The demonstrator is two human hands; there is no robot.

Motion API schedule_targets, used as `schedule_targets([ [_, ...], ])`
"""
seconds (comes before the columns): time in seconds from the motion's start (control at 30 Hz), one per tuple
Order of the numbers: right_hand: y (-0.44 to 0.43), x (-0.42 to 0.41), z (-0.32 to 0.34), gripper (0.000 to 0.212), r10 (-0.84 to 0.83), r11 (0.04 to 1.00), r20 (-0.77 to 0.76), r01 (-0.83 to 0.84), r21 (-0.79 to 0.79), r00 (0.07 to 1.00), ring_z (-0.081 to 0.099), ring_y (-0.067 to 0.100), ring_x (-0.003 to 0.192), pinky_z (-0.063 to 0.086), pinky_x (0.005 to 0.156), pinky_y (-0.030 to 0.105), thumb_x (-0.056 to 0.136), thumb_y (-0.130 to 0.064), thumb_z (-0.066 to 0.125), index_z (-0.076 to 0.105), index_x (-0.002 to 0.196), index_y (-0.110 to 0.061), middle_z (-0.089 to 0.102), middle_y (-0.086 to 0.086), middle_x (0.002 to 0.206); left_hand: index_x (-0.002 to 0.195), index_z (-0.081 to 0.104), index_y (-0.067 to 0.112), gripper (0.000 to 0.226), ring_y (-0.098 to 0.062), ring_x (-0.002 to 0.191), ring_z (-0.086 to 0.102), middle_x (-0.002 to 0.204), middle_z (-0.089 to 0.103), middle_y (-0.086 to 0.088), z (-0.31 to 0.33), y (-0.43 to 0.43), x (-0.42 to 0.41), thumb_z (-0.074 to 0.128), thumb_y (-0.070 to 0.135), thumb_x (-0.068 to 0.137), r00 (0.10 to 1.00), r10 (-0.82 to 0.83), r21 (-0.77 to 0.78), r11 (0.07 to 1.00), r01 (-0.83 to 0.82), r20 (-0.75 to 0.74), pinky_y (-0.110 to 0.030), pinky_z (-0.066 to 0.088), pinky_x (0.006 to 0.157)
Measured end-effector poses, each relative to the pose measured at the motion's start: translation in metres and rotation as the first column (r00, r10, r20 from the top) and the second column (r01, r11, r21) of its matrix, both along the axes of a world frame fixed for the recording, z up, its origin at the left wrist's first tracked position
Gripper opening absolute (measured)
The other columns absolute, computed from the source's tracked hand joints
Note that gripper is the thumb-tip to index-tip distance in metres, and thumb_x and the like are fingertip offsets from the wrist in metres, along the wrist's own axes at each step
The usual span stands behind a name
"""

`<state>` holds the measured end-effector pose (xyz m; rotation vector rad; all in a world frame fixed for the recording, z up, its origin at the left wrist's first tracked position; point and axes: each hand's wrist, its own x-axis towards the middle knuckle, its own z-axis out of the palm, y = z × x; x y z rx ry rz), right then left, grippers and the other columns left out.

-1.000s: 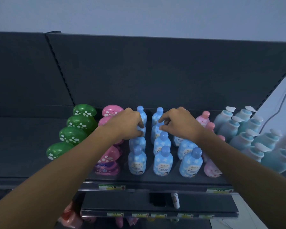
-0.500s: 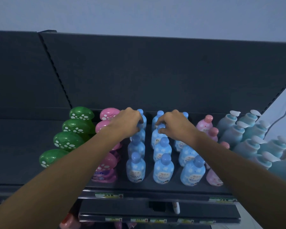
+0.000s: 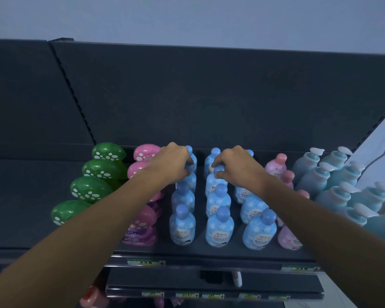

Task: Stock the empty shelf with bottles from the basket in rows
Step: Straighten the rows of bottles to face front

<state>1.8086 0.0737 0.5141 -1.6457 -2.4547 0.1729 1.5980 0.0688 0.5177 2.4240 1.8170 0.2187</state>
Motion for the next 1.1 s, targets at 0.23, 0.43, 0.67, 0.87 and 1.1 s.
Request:
schedule_targets([
  [0.23, -0.001, 0.001, 0.001, 0.025, -0.002, 1.000, -0.011, 0.001, -0.007, 1.000, 0.066, 0.017, 0.086, 0.048, 0.074, 0.027, 0.084, -0.029, 0.074, 0.075, 0.109, -0.029, 0.072, -0.003, 0.097, 0.119, 0.073, 0.032, 0.038, -0.024, 0.092, 0.068, 0.106, 0.071, 0.000, 0.001, 0.000, 0.001, 0.071, 0.021, 0.083, 1.000, 0.008, -0.026, 1.000, -0.008, -0.012, -0.039, 0.061, 0.075],
  [0.43, 0.000, 0.015, 0.022, 0.034, -0.009, 0.999, -0.093, 0.006, -0.036, 0.996, 0.065, 0.013, 0.098, 0.051, 0.088, 0.029, 0.084, -0.037, 0.075, 0.073, 0.116, -0.027, 0.073, -0.006, 0.101, 0.126, 0.070, 0.029, 0.039, -0.027, 0.101, 0.067, 0.108, 0.070, -0.003, 0.010, 0.003, 0.002, 0.071, 0.034, 0.087, 0.999, 0.036, -0.024, 0.999, -0.037, -0.023, -0.038, 0.058, 0.082],
  [0.67, 0.027, 0.055, 0.027, 0.033, -0.148, 0.988, 0.001, 0.148, 0.034, 0.989, 0.066, 0.025, 0.102, 0.055, 0.088, 0.041, 0.085, -0.024, 0.072, 0.069, 0.118, -0.023, 0.071, 0.001, 0.112, 0.093, 0.074, 0.025, 0.010, -0.026, 0.083, 0.068, 0.090, 0.069, 0.000, 0.024, 0.017, 0.039, 0.066, 0.029, 0.088, 0.994, 0.048, 0.070, 0.996, -0.055, 0.099, -0.042, 0.061, 0.074],
  [0.87, 0.047, 0.065, 0.015, 0.032, -0.173, 0.985, 0.038, 0.173, 0.023, 0.984, 0.065, 0.031, 0.097, 0.056, 0.079, 0.038, 0.083, -0.019, 0.071, 0.069, 0.115, -0.020, 0.069, 0.007, 0.108, 0.125, 0.067, 0.022, 0.038, -0.032, 0.102, 0.066, 0.114, 0.067, -0.008, 0.018, 0.037, 0.079, 0.073, 0.032, 0.089, 0.999, 0.006, 0.002, 1.000, -0.006, 0.053, -0.044, 0.058, 0.085],
  [1.1, 0.056, 0.074, 0.008, 0.020, -0.156, 0.987, 0.022, 0.157, -0.031, 0.987, 0.061, 0.027, 0.081, 0.055, 0.070, 0.036, 0.081, -0.017, 0.074, 0.073, 0.100, -0.017, 0.064, 0.006, 0.097, 0.125, 0.068, 0.024, 0.037, -0.031, 0.108, 0.064, 0.117, 0.063, -0.006, 0.005, 0.051, 0.091, 0.074, 0.030, 0.089, 0.997, 0.070, -0.037, 0.997, -0.069, 0.042, -0.047, 0.057, 0.087],
])
